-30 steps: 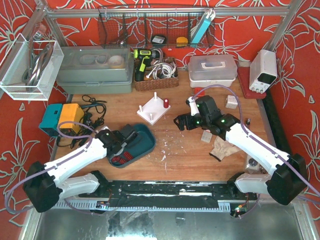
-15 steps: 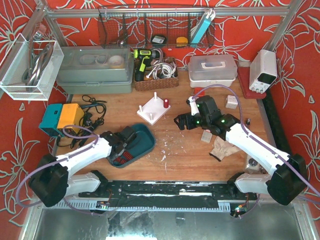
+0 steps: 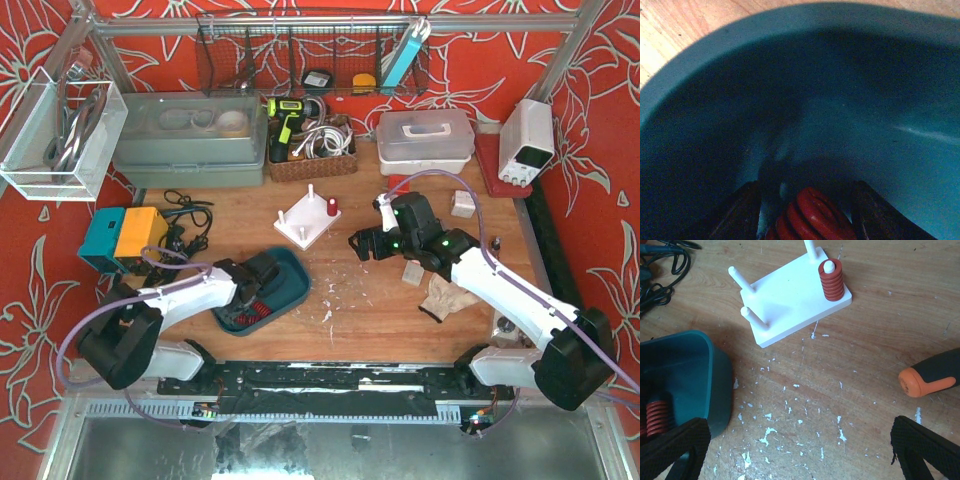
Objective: Install the large spring
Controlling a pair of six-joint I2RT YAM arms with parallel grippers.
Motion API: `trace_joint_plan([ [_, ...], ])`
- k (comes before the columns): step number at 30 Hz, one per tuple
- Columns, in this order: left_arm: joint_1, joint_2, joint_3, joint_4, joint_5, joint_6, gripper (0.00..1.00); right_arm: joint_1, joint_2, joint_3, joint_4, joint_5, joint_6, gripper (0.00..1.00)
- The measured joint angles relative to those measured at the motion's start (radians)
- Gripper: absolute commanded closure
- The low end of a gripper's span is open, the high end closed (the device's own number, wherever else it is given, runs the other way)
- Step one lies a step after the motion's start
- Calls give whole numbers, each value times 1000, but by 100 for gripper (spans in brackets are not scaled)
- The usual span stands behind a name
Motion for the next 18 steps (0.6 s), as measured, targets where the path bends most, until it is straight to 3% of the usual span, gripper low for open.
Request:
trace_joint_plan([
  [3,1,22,1,21,0,0,54,0,0,0,2,2,0,1],
  [11,2,56,23,48,-7,3,73,0,-3,-2,3,21,0,1],
  [18,3,47,31,32,-13,-7,76,0,-29,-6,5,43,0,1],
])
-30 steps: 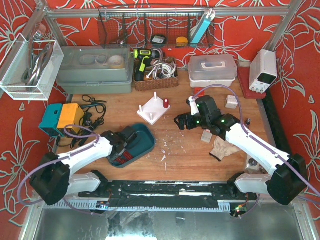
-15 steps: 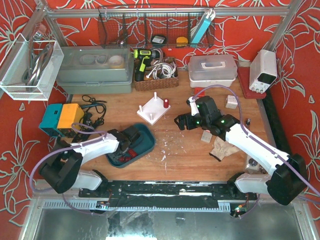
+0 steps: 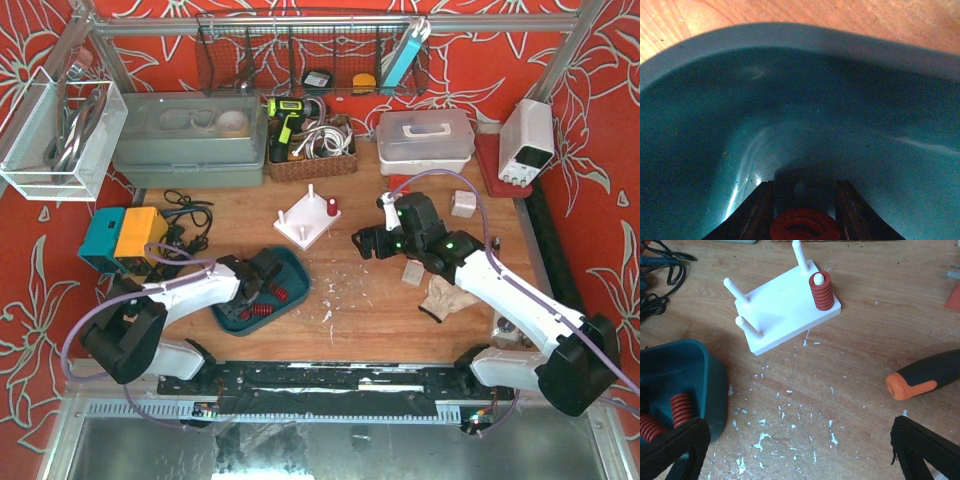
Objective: Install the large spring
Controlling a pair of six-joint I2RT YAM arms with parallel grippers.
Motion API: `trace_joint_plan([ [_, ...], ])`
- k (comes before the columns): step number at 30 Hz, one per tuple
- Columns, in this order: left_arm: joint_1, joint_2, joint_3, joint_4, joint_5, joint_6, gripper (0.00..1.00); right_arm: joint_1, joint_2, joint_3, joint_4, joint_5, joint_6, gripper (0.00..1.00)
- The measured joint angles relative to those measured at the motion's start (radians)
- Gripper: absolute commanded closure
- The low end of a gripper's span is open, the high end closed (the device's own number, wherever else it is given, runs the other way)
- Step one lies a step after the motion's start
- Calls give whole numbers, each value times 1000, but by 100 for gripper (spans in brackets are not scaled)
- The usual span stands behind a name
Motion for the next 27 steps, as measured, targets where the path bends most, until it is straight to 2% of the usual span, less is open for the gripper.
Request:
trace_joint_plan([
  [14,5,-56,57,-61,-2,-8,88,0,-6,-15,0,3,-2,1],
  [19,5,-168,109,-66,-7,31,88,0,-9,-32,10,-5,-14,2],
  [23,5,-351,120,30,-15,145,90,1,-14,-43,35,-90,-30,12],
  [27,5,-571,70,258,-2,334,100,24,-19,-47,100,-201,-19,30],
])
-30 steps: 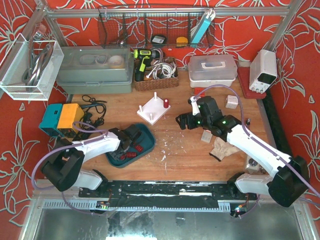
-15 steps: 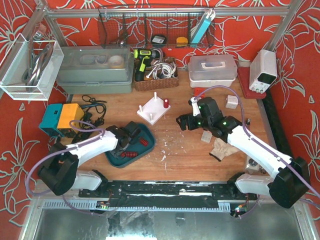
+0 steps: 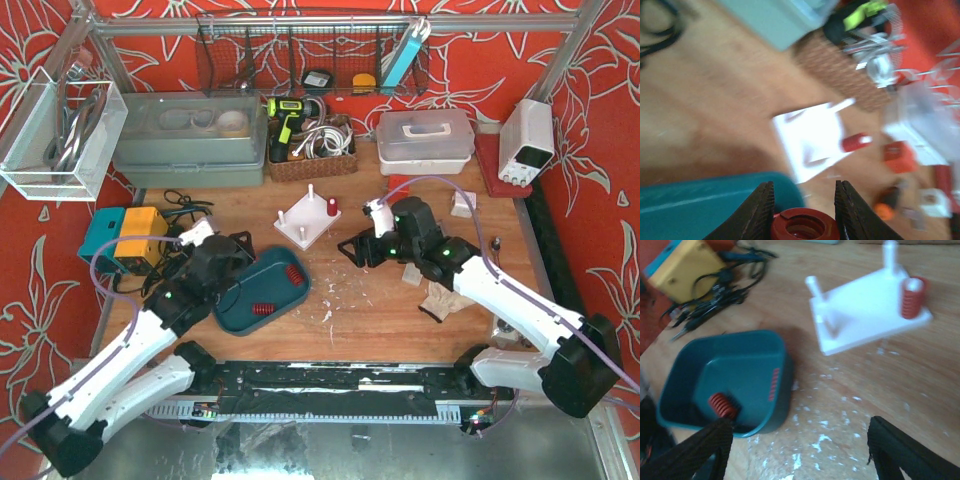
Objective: Install the large spring
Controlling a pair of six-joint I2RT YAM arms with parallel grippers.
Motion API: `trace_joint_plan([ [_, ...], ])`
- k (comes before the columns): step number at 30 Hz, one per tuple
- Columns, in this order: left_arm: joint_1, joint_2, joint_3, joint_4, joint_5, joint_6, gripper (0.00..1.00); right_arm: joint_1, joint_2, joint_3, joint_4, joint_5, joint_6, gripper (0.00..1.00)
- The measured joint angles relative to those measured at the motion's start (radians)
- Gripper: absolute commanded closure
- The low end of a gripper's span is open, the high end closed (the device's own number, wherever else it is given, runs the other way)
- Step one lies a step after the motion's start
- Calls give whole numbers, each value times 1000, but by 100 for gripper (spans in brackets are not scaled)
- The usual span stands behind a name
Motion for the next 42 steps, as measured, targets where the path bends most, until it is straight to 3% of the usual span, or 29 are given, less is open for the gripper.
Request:
trace_joint_plan([
  [5,0,-138,-104,298,86,196,100,128,2,-1,120,-85,28,38],
  [10,0,-149,-205,515,242,287,100,276,16,-1,266,-127,53,36],
  [17,0,-224,-306,702,431,314,100,358,57,-2,379,-114,46,31],
  [26,0,-256,-312,834,579,301,100,440,184,38,436,-87,14,36],
  [33,0,-287,-324,845,622,298,100,445,201,35,510,-18,32,32],
  [42,0,-327,-362,857,636,272,100,445,199,18,594,33,49,41],
])
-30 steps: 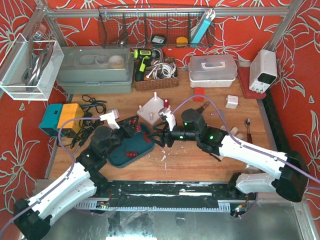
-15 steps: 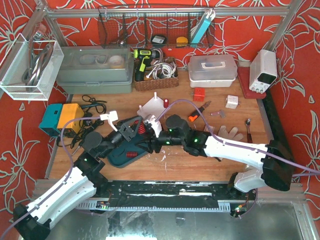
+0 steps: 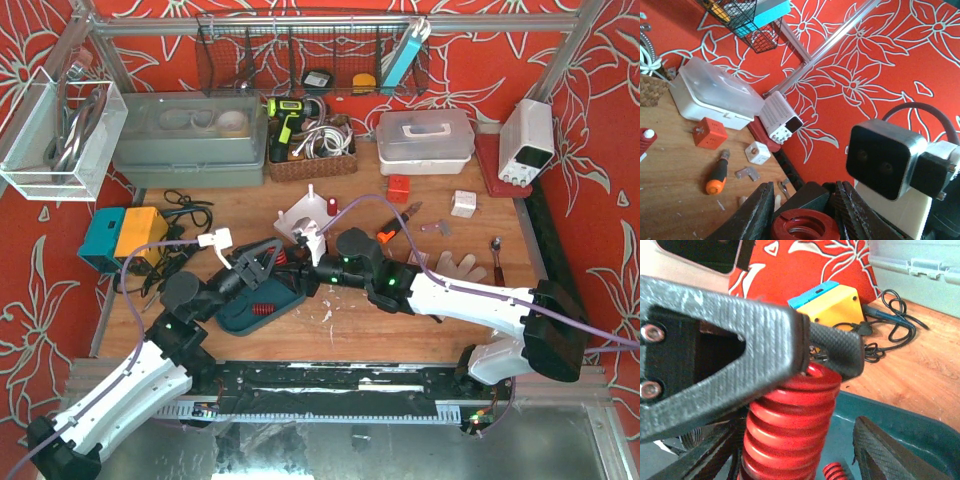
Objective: Install the large spring
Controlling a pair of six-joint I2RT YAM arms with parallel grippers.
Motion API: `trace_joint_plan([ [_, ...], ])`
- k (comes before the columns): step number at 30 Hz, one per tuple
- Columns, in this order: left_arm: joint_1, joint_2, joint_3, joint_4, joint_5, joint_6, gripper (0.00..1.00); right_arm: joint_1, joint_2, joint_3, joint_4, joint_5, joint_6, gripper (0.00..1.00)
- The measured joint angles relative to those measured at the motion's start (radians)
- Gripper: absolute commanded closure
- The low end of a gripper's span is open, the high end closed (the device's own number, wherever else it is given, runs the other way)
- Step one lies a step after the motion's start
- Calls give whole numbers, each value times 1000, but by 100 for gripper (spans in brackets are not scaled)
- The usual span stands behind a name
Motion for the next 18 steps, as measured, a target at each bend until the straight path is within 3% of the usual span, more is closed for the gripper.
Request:
trace_joint_plan([
  [2,0,-5,0,-5,0,-1,100,0,0,0,15,0,-1,50],
  [7,0,-24,-2,-13,-3,-2,100,2,0,-1,34,-4,6,91],
  [8,0,-31,-2,-25,-6,-3,93,0,0,-2,37,-14,3,100],
  [13,-2,-67,22,-134,-1,43,54,4,-18,-10,-10,-8,-78,100],
  [18,-3,-51,196,-380,-22,187,49,5,-100,-59,-82,69,-244,100],
])
